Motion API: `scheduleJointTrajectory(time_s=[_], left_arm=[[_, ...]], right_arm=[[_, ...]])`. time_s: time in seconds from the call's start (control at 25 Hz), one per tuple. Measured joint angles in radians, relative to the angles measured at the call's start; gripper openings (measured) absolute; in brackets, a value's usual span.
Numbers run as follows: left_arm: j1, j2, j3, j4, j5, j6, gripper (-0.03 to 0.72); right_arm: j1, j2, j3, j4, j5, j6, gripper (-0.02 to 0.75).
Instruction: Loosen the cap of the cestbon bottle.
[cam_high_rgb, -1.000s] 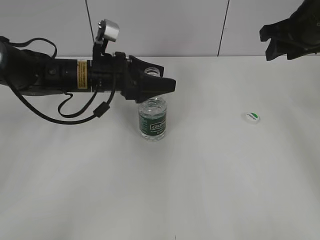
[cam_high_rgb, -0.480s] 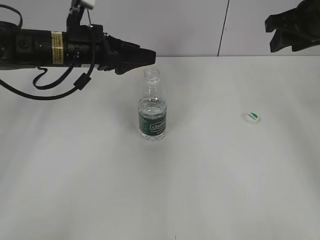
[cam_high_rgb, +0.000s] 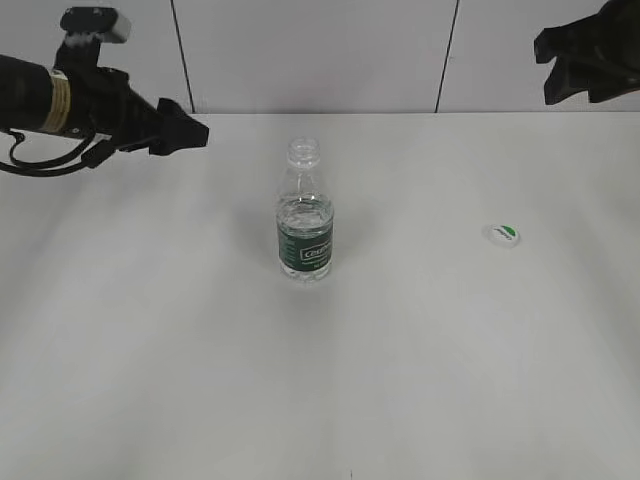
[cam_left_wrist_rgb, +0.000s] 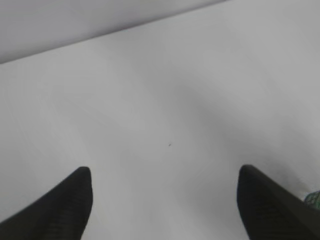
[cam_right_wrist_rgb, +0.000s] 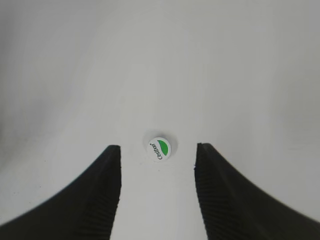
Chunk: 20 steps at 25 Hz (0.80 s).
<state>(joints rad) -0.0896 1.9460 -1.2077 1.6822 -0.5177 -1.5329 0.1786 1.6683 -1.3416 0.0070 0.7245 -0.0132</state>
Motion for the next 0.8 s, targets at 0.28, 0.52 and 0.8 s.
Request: scheduleJointTrajectory(time_s=[0.28,0.52,0.8], left_arm=[[0.001,-0.019,0.001,0.149,0.084,-0.121,0.536],[0.008,-0.036,0.001,0.153,0.219,-0.352,0.533],[0.050,-0.036,0.001,0.153,0.227,-0.483,0.533]], right_arm=[[0.000,-0.017,0.000,-0.007,0.010,0.000,0.368],[0.000,-0.019,0.000,-0.007,0.085,0.000,0.368],[0.000,-0.019,-0.043,-0.017,0.288,0.000,0.368]])
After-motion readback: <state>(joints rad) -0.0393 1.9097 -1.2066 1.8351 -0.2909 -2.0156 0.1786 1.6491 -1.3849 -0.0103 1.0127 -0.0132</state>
